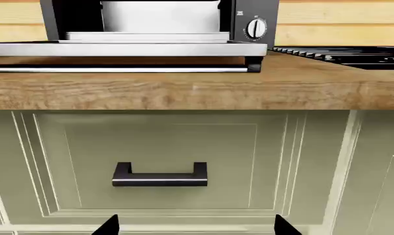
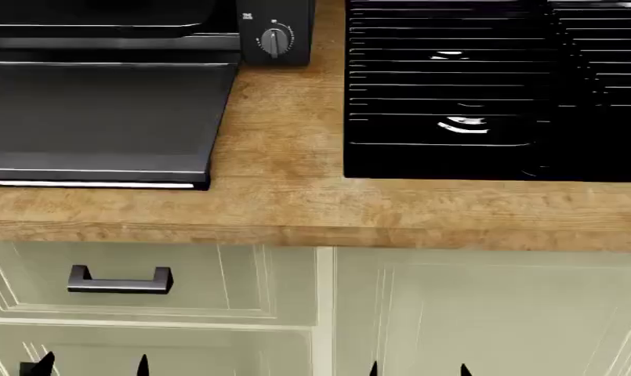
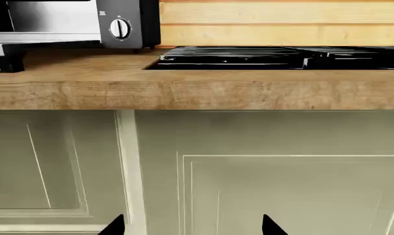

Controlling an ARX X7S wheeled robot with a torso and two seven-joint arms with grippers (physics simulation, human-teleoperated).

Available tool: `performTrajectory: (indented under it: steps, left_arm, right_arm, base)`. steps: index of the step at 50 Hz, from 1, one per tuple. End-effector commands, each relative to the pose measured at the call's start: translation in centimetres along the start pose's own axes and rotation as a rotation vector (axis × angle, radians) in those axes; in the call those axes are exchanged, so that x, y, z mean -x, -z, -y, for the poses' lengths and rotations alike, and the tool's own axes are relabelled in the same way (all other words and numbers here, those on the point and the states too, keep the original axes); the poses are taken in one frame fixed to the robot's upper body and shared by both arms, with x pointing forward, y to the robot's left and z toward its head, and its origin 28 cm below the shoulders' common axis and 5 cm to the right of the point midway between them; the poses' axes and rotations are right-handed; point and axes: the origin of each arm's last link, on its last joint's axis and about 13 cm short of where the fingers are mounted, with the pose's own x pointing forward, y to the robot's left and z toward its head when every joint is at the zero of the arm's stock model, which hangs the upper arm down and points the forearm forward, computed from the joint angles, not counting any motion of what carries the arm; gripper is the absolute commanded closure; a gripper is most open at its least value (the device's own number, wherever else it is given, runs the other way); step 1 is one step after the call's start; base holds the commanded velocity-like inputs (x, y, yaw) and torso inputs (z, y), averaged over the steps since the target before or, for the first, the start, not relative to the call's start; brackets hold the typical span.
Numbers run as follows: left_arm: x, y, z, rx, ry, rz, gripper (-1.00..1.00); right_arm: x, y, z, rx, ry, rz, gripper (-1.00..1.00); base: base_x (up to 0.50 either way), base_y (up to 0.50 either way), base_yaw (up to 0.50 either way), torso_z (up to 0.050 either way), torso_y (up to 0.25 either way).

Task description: Pick the bread from the tray and place it on the plate on the counter.

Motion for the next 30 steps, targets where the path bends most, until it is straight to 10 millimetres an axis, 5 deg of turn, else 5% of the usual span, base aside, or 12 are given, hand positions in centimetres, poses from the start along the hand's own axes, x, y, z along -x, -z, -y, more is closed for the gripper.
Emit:
performTrajectory:
  steps: [1,18,19,20,30]
  left_arm:
    - [0.0,0.0,-0.2,0.0,-0.011,0.0,-1.0]
    - [-0.4,-0.1,-0.3,-0.004,-0.042,-0.005,-1.0]
    - [-0.7,-0.8,0.1,-0.016,0.085,0.038,-1.0]
    - [-0.3,-0.2,-0.3,-0.012,-0.039,0.009,-1.0]
    - [0.0,-0.3,-0.4,0.004,-0.055,0.006,-1.0]
  right_arm:
    - [0.0,0.0,0.2,0.0,0.013,0.0,-1.0]
    - [-0.3,-0.1,0.0,-0.01,-0.006,0.003,-1.0]
    - [-2.1,5.9,-1.5,-0.084,-0.077,-0.005,-1.0]
    - [-0.3,-0.1,0.0,-0.011,-0.008,0.004,-1.0]
    - [-0.1,-0.1,0.0,-0.012,-0.022,-0.01,-1.0]
  base:
    - [0.0,0.0,0.0,0.0,0.0]
    - [0.0,0.0,0.0,0.0,0.0]
    - [0.0,0.0,0.0,0.0,-0.01]
    - [0.0,0.0,0.0,0.0,0.0]
    - [0.0,0.0,0.0,0.0,0.0]
